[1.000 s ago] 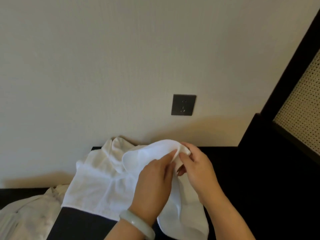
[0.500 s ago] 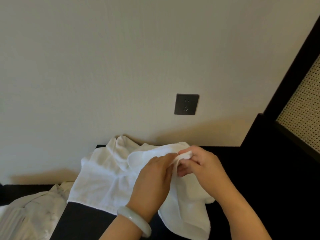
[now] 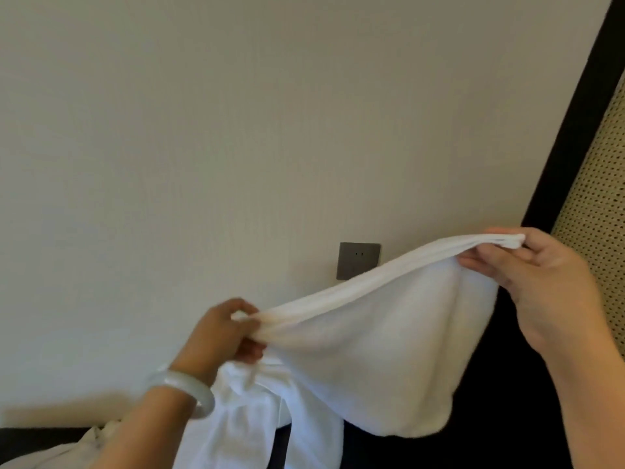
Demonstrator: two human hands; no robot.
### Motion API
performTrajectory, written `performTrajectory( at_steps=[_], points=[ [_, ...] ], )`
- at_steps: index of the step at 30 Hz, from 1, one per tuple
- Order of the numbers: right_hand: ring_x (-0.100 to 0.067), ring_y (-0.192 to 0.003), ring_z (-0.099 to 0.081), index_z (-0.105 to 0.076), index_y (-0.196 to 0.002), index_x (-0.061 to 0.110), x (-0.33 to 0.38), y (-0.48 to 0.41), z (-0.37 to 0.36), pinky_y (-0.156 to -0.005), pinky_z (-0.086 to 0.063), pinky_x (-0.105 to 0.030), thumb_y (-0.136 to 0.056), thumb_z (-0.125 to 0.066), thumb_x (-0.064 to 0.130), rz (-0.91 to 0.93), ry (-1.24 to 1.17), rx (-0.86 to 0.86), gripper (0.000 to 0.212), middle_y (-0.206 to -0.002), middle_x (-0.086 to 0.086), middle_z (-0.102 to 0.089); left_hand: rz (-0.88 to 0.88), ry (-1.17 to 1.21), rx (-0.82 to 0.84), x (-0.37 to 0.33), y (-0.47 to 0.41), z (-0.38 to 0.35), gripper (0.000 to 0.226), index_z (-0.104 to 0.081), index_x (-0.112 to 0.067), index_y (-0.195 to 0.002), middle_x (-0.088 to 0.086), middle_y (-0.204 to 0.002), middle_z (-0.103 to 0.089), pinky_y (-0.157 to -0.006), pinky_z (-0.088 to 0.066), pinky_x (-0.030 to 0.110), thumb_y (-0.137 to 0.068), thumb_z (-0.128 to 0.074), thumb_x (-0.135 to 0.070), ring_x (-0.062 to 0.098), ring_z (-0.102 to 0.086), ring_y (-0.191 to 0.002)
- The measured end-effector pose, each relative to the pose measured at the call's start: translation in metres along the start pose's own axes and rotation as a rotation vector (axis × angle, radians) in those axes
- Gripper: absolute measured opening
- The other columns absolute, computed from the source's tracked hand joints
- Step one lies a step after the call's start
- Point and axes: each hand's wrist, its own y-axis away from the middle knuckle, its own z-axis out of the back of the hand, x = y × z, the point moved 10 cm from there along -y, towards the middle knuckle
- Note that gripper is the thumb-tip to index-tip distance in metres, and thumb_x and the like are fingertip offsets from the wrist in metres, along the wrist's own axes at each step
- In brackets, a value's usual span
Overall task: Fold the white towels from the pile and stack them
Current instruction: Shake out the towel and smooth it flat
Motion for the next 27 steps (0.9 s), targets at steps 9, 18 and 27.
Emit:
performTrajectory(
  at_steps=[9,18,27],
  points=[
    [-0.027,-0.068,-0.074,-0.066,-0.092,-0.001,-0.015,-0.001,0.053,-0.058,-0.059,-0.026,-0.082,-0.065,0.019,-0.268,0.094,-0.013,0.023,-0.084,-0.025,-0.073,-0.375,0.089,0.019,-0.175,0.016,0.026,0.011,-0.068,0.002,-0.087,0.013,-0.056,-0.066,-0.046,-0.053,0.020,-0.090,-0.058,0.005,0.015,-0.063,-0.046],
    [-0.020,-0.059,-0.072,-0.066,-0.088,0.007,0.015,0.001,0.044,-0.054,-0.058,-0.023,-0.082,-0.069,0.026,-0.143,0.056,-0.031,0.020,-0.074,-0.015,-0.074,-0.404,-0.169,-0.062,-0.206,0.024,0.042,0.009,-0.068,0.007,-0.085,0.013,-0.053,-0.064,-0.038,-0.046,0.021,-0.088,-0.063,0.001,0.017,-0.056,-0.039],
    [-0.019,-0.054,-0.068,-0.065,-0.089,-0.002,0.011,0.005,0.025,-0.048,-0.056,-0.022,-0.076,-0.067,0.021,-0.277,0.078,0.038,0.027,-0.074,-0.022,-0.072,-0.262,-0.218,-0.008,-0.187,0.011,0.060,0.012,-0.071,0.009,-0.086,0.019,-0.064,-0.067,-0.039,-0.047,0.022,-0.088,-0.064,-0.001,0.017,-0.056,-0.042]
  ],
)
